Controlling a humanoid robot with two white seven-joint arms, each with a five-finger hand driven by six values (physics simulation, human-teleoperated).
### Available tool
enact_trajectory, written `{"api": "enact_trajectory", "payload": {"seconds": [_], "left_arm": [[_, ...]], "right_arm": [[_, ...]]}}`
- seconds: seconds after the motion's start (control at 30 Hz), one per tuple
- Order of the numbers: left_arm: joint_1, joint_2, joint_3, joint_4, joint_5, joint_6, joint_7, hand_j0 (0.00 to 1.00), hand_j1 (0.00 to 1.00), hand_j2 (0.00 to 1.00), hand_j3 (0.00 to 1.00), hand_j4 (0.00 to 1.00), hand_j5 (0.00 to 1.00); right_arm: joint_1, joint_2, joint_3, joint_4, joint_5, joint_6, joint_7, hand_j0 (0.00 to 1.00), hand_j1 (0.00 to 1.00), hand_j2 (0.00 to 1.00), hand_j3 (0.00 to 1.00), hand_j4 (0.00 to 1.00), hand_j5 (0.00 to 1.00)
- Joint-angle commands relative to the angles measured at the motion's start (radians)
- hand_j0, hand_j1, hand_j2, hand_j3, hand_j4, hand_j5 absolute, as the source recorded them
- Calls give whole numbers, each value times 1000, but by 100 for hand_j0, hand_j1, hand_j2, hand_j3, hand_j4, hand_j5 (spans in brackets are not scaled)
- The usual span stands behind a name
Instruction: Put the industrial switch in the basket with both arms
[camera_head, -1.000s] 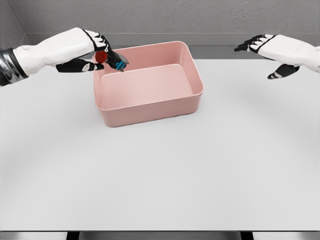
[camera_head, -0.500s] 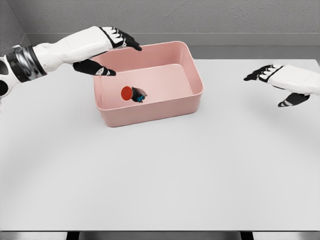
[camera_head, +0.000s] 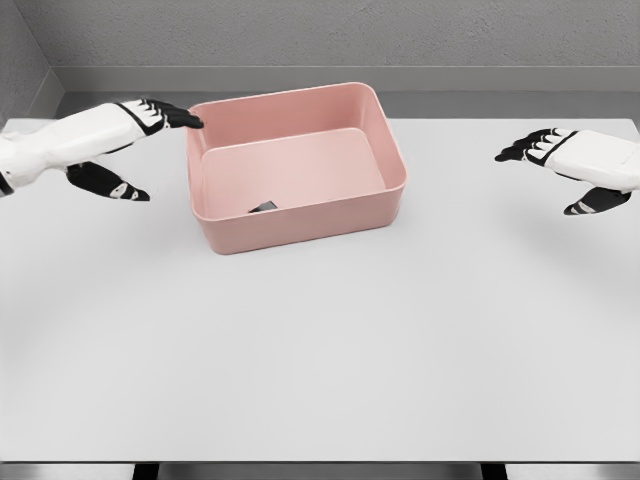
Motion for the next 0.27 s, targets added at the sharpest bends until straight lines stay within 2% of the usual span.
{"api": "enact_trajectory", "payload": {"seconds": [0.0, 0.1, 0.17, 0.23], "left_arm": [[3, 86, 3, 0, 32, 3, 0, 100, 100, 100, 100, 100, 100], [32, 127, 6, 15, 32, 3, -2, 100, 100, 100, 100, 100, 100], [34, 130, 20, 60, 37, 3, -2, 100, 100, 100, 100, 100, 100], [38, 146, 37, 72, 37, 3, -3, 100, 100, 100, 100, 100, 100]], "right_arm": [[0, 2, -1, 0, -6, 1, -1, 100, 100, 100, 100, 100, 100], [0, 4, -1, 0, -6, 1, -1, 100, 100, 100, 100, 100, 100], [0, 4, -1, 0, -6, 1, -1, 100, 100, 100, 100, 100, 100], [0, 4, -1, 0, -6, 1, -1, 100, 100, 100, 100, 100, 100]]}}
